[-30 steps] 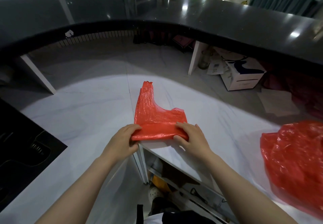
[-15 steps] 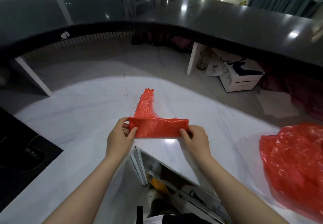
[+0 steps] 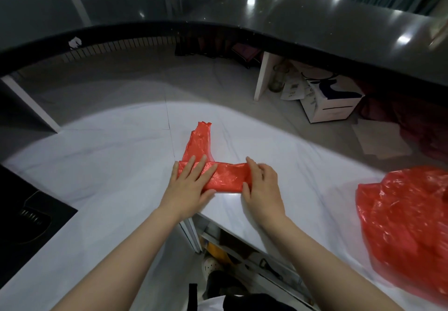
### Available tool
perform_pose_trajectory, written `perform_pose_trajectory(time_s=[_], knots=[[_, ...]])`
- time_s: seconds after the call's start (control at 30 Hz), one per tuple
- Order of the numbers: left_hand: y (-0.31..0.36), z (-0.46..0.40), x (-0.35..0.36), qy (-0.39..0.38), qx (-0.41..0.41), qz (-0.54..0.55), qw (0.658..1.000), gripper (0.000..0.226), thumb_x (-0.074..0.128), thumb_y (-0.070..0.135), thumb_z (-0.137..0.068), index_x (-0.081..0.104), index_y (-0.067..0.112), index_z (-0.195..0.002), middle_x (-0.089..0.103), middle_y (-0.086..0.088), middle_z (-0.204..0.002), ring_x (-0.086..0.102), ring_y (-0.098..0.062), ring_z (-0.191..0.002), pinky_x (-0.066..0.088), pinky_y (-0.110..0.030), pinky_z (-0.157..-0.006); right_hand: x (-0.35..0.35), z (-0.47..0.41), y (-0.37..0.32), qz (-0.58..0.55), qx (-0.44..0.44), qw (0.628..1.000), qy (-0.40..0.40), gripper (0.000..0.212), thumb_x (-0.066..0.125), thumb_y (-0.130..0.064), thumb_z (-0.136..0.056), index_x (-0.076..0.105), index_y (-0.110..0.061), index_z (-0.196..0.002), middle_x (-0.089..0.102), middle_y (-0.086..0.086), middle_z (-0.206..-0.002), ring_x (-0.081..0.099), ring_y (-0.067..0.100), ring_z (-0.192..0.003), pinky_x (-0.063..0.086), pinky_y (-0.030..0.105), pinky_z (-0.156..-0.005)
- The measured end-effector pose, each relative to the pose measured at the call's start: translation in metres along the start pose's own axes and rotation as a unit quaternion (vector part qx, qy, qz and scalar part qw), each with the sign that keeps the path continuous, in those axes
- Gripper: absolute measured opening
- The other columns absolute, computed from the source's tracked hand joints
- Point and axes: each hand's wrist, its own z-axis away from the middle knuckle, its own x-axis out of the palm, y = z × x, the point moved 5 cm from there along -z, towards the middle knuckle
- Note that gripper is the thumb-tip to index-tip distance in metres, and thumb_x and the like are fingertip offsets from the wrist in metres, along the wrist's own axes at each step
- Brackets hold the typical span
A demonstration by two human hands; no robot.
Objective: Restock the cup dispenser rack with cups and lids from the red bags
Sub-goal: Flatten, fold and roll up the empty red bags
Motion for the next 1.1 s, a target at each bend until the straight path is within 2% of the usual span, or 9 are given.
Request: perform_pose_trajectory(time_s=[0.1,0.17,0.37,0.53,0.73,0.83,0.93,1.0,1.1], knots=[[-0.005,-0.003,0.012,-0.03,-0.014,-0.004,0.999,0.068,-0.003,0.072,-0.082,-0.02,0.045,-0.142,-0.019,0.01,-0.155,-0.028,-0.015,-0.139,-0.026,-0.044,-0.108,0.011,0.0,-0.011,0.143,-0.115,0.981,-0.057,0.065,0.034,-0.052,-0.095,0.001,-0.041,-0.151,-0.014,-0.003,-0.161,-0.021,0.023,-0.145,-0.005,0.051,-0.117],[-0.006,-0.005,0.014,-0.034,-0.014,-0.006,0.999,0.07,-0.005,0.073,-0.08,-0.019,0.046,-0.143,-0.021,0.012,-0.153,-0.03,-0.014,-0.137,-0.027,-0.043,-0.107,0.02,-0.001,-0.009,0.164,-0.139,0.969,-0.119,0.062,0.022,-0.059,-0.096,-0.005,-0.043,-0.15,-0.021,-0.01,-0.158,-0.032,0.017,-0.141,-0.011,0.055,-0.115],[-0.006,-0.006,0.012,-0.053,-0.02,0.009,0.998,0.073,0.002,0.075,-0.079,-0.012,0.048,-0.145,-0.021,0.015,-0.152,-0.03,-0.02,-0.14,-0.026,-0.042,-0.108,0.025,-0.008,-0.002,0.161,-0.103,0.968,-0.16,0.063,0.019,-0.065,-0.091,0.006,-0.044,-0.149,0.002,-0.009,-0.161,-0.01,0.017,-0.147,-0.015,0.053,-0.112],[-0.013,-0.006,-0.001,-0.073,-0.003,0.067,0.995,0.073,0.04,0.061,-0.09,0.001,0.044,-0.149,-0.005,0.009,-0.16,-0.009,-0.019,-0.147,-0.004,-0.041,-0.117,0.019,-0.006,-0.006,0.125,-0.086,0.979,-0.136,0.064,0.027,-0.064,-0.088,0.014,-0.045,-0.148,0.012,-0.015,-0.159,-0.002,0.013,-0.147,-0.013,0.048,-0.114],[-0.027,0.013,-0.023,-0.038,-0.024,0.171,0.984,0.076,0.06,0.024,-0.081,0.026,0.033,-0.148,0.019,0.005,-0.158,0.026,-0.016,-0.141,0.028,-0.031,-0.113,-0.001,-0.006,-0.006,-0.03,-0.053,0.992,-0.113,0.066,0.047,-0.025,-0.071,0.043,-0.034,-0.136,0.043,-0.011,-0.144,0.027,0.009,-0.138,-0.002,0.04,-0.119],[-0.031,0.015,-0.028,0.018,-0.052,0.225,0.973,0.052,0.063,0.011,-0.079,0.048,0.03,-0.125,0.049,0.005,-0.134,0.05,-0.013,-0.114,0.04,-0.016,-0.088,-0.009,-0.011,-0.004,-0.096,-0.02,0.993,-0.07,0.051,0.053,-0.011,-0.07,0.055,-0.027,-0.118,0.057,-0.012,-0.112,0.048,0.008,-0.107,0.019,0.037,-0.116],[-0.04,0.011,-0.035,0.093,-0.118,0.31,0.939,0.033,0.066,0.008,-0.082,0.052,0.037,-0.09,0.059,0.013,-0.096,0.057,-0.007,-0.087,0.036,-0.012,-0.068,-0.018,-0.022,0.003,-0.143,0.012,0.989,-0.024,0.026,0.061,-0.013,-0.079,0.064,-0.029,-0.099,0.059,-0.012,-0.1,0.056,0.012,-0.095,0.042,0.028,-0.089],[-0.047,0.007,-0.036,0.123,-0.168,0.366,0.907,0.025,0.069,0.018,-0.085,0.053,0.037,-0.087,0.062,0.015,-0.088,0.059,-0.004,-0.082,0.038,-0.013,-0.065,-0.021,-0.027,0.009,-0.19,0.05,0.981,0.003,0.016,0.064,-0.024,-0.085,0.06,-0.036,-0.095,0.059,-0.017,-0.096,0.059,0.01,-0.093,0.044,0.026,-0.082],[-0.053,0.0,-0.034,0.154,-0.21,0.4,0.879,0.019,0.07,0.025,-0.085,0.057,0.03,-0.097,0.065,0.017,-0.089,0.06,0.002,-0.081,0.041,-0.013,-0.065,-0.016,-0.037,0.012,-0.212,0.106,0.972,0.002,0.012,0.06,-0.037,-0.089,0.059,-0.035,-0.101,0.065,-0.015,-0.094,0.061,0.011,-0.092,0.047,0.036,-0.088]])
